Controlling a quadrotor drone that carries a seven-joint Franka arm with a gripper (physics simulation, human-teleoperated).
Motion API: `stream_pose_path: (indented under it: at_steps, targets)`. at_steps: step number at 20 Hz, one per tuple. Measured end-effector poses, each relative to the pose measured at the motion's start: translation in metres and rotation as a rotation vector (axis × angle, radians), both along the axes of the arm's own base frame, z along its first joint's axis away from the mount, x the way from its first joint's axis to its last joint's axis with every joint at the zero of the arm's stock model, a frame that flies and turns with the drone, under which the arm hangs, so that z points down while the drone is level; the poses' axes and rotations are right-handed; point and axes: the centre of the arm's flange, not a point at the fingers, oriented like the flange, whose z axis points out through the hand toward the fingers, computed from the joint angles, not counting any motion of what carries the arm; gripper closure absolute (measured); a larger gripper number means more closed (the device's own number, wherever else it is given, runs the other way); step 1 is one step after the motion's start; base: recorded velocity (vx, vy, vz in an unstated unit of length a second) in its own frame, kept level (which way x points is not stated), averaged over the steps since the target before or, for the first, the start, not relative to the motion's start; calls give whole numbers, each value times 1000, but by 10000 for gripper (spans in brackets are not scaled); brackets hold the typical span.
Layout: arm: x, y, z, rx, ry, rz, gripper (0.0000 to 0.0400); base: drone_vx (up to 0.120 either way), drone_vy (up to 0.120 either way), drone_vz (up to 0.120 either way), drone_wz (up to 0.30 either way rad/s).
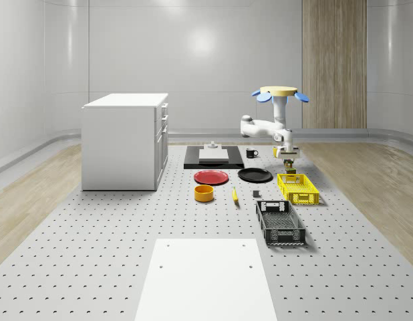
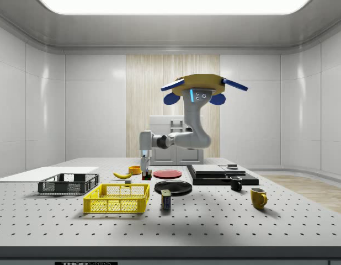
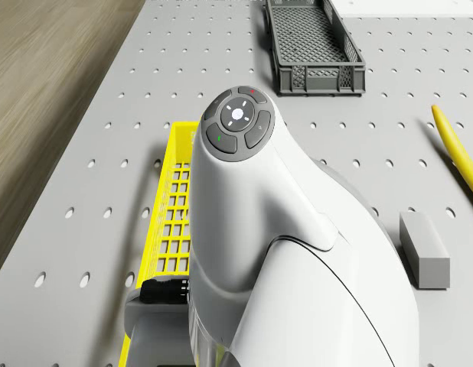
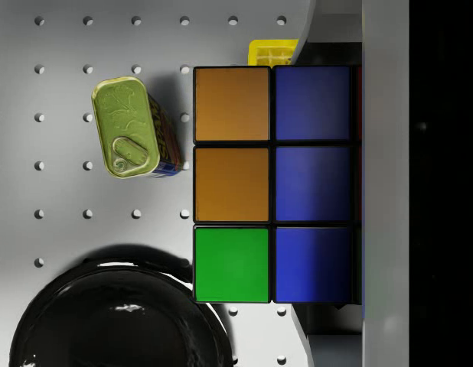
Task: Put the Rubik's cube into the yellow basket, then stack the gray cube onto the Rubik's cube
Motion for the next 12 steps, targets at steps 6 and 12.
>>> stream_pose_path:
  at_steps: [6,12]
  targets:
    - [0,0,0,0,0,0,75,120,0,0,0]
    - [0,0,0,0,0,0,75,120,107,0,0]
